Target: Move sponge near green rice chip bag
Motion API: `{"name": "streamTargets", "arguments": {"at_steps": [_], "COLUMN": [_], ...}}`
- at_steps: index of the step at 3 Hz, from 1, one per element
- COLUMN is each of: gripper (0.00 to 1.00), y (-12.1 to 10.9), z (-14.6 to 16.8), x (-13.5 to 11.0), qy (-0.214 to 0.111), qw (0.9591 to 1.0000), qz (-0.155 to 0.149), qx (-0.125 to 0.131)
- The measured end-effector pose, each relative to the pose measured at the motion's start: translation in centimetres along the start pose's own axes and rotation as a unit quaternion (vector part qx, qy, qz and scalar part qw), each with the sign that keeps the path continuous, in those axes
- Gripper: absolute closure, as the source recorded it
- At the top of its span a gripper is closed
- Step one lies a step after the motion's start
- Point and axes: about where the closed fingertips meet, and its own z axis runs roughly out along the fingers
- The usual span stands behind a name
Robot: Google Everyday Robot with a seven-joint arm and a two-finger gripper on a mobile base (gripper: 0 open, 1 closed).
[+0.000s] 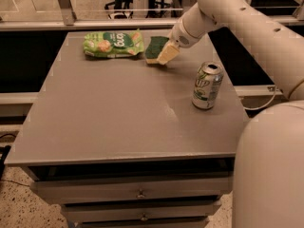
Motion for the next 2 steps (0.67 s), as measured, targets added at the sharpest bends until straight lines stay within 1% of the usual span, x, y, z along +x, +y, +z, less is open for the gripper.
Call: {"name": "streamTargets", "arguments": {"at_steps": [2], "gripper": [0.37], "y": [-1.00], "z": [2.01], "x": [-0.49], "qy": [-0.011], "qw": [0.9999], "qz": [0.009], "qx": [-0.006]}}
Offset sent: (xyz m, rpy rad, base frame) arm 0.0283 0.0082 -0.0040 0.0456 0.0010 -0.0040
